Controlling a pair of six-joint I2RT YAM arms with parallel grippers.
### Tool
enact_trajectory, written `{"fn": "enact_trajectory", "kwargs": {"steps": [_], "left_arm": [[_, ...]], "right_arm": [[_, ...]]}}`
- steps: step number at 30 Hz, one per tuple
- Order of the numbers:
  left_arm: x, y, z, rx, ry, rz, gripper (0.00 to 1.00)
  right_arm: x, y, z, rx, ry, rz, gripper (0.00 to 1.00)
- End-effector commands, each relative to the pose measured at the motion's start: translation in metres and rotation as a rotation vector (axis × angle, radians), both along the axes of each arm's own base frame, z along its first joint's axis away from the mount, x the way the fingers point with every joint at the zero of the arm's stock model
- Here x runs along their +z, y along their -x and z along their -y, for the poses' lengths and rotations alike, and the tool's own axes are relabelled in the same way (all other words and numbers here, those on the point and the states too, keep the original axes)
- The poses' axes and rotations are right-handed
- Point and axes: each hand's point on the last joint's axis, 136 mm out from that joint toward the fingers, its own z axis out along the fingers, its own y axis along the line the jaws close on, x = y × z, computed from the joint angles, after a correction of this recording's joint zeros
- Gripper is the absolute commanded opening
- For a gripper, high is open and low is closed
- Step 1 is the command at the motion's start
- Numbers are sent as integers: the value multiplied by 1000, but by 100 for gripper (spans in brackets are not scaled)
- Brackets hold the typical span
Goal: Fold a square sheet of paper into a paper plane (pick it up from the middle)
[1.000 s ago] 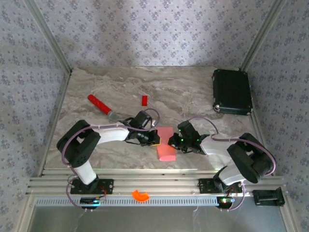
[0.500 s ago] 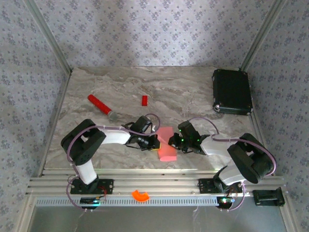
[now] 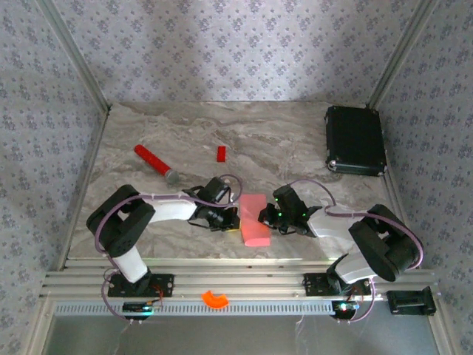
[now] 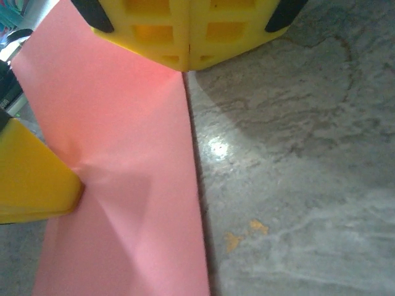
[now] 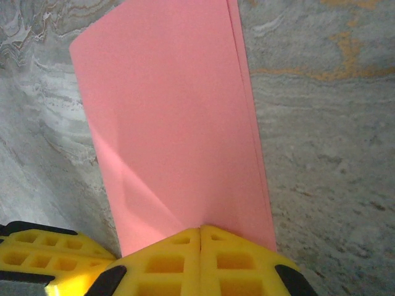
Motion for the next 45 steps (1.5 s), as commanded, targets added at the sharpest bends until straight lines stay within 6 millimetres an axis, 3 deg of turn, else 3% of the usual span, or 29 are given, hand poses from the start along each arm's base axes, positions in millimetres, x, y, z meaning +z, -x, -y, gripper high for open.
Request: {"fn": "enact_trajectory", "kwargs": {"steps": [1, 6, 16, 32, 42, 45], "left_arm": [[26, -9, 13, -6, 54, 36, 0], [25, -9, 22, -17, 63, 34, 0], [9, -3, 22, -21, 42, 7, 0], [-14, 10, -3, -23, -52, -3, 0], [37, -5, 22, -13, 79, 67, 0], [42, -5, 32, -18, 117, 62, 0]], "right_arm": [[-34, 22, 34, -50, 145, -107, 0], [-34, 23, 34, -51, 145, -106, 0], [-34, 23, 35, -51, 142, -105, 0], [-33, 23, 34, -52, 136, -105, 0], [-32, 21, 33, -54, 138, -103, 0], [-33, 22, 33, -53, 140, -104, 0]]}}
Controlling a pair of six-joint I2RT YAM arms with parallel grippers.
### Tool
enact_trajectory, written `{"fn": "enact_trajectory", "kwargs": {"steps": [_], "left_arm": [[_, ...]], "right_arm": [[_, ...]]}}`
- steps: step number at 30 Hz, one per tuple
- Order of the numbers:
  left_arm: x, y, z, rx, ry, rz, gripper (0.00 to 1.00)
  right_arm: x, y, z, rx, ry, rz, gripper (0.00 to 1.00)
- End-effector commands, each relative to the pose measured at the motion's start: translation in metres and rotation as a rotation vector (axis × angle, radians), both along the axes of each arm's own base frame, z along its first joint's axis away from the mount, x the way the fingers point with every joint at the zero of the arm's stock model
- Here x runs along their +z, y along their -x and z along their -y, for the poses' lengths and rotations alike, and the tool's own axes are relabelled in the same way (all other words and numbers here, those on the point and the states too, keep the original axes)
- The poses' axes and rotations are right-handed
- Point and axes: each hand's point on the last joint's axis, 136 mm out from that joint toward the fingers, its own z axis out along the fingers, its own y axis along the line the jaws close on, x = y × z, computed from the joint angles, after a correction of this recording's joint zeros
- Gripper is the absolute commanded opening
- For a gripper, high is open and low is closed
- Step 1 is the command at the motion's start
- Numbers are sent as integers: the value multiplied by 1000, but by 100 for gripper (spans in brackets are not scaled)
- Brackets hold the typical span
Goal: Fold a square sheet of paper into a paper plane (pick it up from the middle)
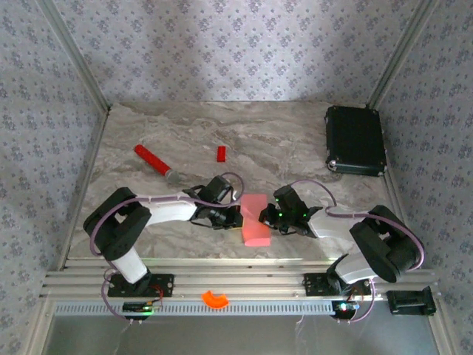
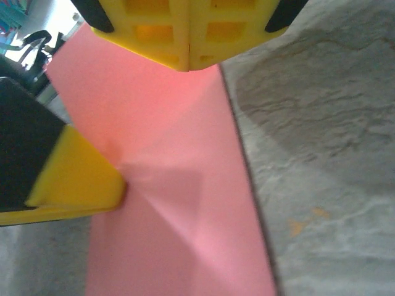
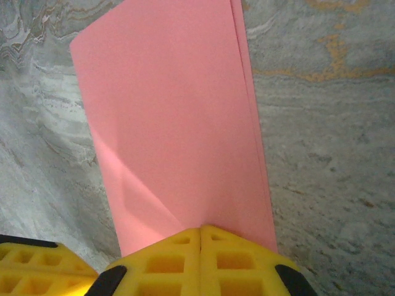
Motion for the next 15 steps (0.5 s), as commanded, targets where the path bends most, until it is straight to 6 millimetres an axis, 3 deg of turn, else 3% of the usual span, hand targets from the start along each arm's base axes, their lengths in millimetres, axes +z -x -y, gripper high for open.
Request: {"fn": "enact_trajectory", "kwargs": {"steps": [1, 7, 15], "left_arm": [[23, -4, 21, -15, 84, 14, 0], [3, 8, 28, -38, 71, -27, 0], [-32, 22, 5, -36, -16, -61, 0]], "right_arm": [[-33, 21, 31, -49, 136, -109, 0], [-33, 22, 32, -50, 139, -112, 0], [-34, 22, 32, -50, 138, -110, 0]]}}
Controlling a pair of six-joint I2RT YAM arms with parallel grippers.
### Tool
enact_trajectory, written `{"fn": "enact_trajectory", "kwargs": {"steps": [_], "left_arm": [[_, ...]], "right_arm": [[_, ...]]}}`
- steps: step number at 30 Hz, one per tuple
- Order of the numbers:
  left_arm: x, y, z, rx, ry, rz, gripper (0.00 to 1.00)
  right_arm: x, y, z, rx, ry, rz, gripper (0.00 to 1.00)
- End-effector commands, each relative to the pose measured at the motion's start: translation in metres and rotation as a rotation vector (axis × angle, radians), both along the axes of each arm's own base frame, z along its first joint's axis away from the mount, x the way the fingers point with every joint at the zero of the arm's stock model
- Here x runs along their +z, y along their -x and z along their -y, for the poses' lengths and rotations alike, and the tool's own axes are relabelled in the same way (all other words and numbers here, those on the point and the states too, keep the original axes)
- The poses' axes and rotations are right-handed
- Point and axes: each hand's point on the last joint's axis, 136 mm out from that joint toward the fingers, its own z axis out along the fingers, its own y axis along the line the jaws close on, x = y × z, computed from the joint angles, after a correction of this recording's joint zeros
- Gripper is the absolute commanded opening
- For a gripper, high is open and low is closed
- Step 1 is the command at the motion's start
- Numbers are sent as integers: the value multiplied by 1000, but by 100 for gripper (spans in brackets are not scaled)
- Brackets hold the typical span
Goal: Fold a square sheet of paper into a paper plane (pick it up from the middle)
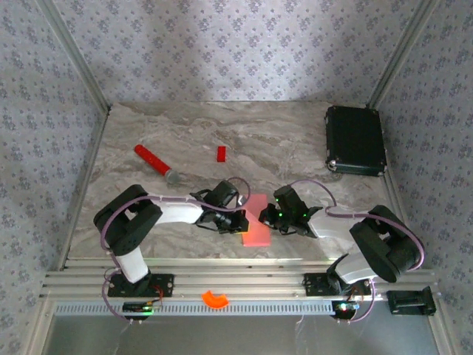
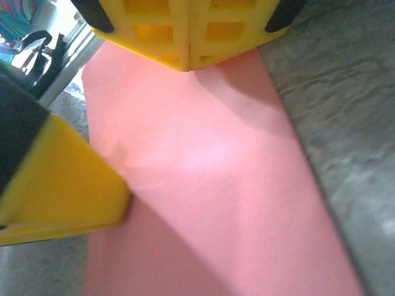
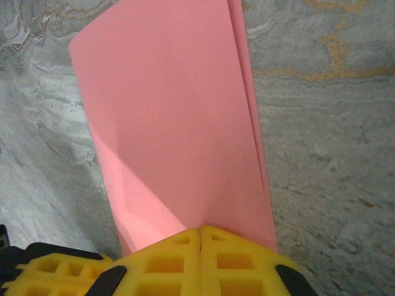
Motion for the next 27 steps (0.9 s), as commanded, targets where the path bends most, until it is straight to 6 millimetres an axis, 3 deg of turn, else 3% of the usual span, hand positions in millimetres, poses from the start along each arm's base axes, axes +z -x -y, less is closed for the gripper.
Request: {"fn": "enact_trajectory", "kwargs": {"steps": [1, 6, 9, 15, 20, 27], "left_arm": [[-14, 9, -11, -5, -35, -23, 0], [-25, 13, -33, 1, -69, -33, 0], [-14, 12, -36, 4, -38, -12, 0], [12, 5, -27, -5, 6, 38, 0], [34, -3, -8, 1, 69, 70, 0], [29, 2, 16, -35, 85, 55, 0]], "right_arm": [[-34, 23, 32, -49, 139, -112, 0], [-35, 24, 34, -52, 140, -114, 0], [-35, 25, 35, -53, 143, -115, 0], [-35, 24, 35, -58, 142, -111, 0], [-35, 24, 36, -62, 146, -110, 0], [-36, 24, 36, -64, 146, -110, 0]]}}
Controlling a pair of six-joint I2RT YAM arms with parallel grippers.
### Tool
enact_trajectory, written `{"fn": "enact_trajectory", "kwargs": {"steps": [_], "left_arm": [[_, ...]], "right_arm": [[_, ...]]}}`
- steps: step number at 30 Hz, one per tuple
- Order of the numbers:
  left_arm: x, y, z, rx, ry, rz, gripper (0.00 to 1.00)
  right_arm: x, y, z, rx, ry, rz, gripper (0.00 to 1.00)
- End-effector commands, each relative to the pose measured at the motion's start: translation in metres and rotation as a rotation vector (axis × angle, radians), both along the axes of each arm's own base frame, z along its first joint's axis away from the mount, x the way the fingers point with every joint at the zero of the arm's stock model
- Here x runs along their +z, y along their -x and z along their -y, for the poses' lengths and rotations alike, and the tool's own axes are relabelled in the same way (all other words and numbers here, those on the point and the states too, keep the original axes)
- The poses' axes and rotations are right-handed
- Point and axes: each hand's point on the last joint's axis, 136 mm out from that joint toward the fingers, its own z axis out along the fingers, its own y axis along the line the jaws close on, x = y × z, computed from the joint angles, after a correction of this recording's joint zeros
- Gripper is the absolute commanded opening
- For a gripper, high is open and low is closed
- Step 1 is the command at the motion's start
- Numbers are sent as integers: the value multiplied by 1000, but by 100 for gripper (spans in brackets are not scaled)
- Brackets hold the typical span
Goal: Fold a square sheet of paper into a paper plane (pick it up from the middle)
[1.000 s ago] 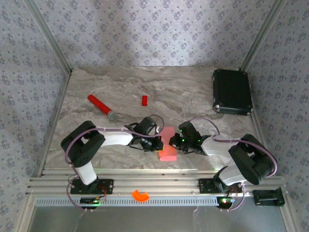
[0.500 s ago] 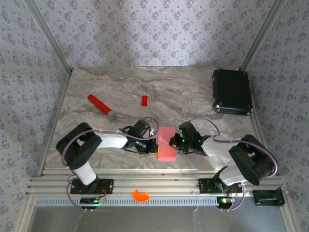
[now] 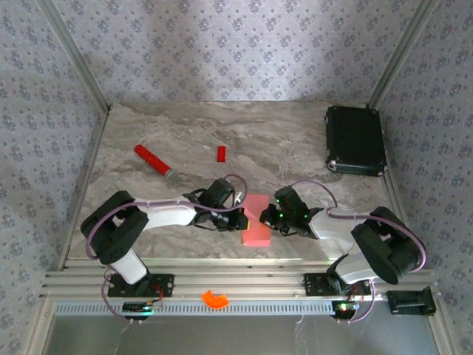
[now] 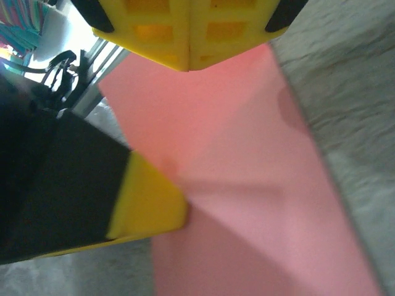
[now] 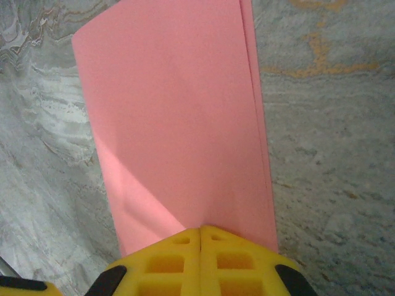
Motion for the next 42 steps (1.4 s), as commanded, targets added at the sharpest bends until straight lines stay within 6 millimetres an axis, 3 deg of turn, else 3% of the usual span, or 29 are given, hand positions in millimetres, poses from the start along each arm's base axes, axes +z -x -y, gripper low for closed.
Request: {"fn": "enact_trajectory", "kwargs": {"steps": [1, 11, 20, 33, 37, 42], "left_arm": [[-9, 5, 9, -15, -8, -23, 0], [-47, 26, -22, -28, -119, -70, 0], [-52, 26, -45, 8, -143, -77, 0], [-10, 9, -16, -3, -43, -19, 0], [-11, 11, -6, -20, -39, -22, 0], [-27, 19, -6, -19, -49, -49, 0]], "right_arm": [[-36, 23, 33, -51, 143, -114, 0], [-40, 24, 31, -44, 140, -125, 0], [-42, 24, 30, -47, 142, -126, 0], [-41, 23, 29, -47, 141, -124, 0], [-42, 23, 29, -46, 145, -126, 0], [-42, 24, 30, -48, 144, -127, 0]]}}
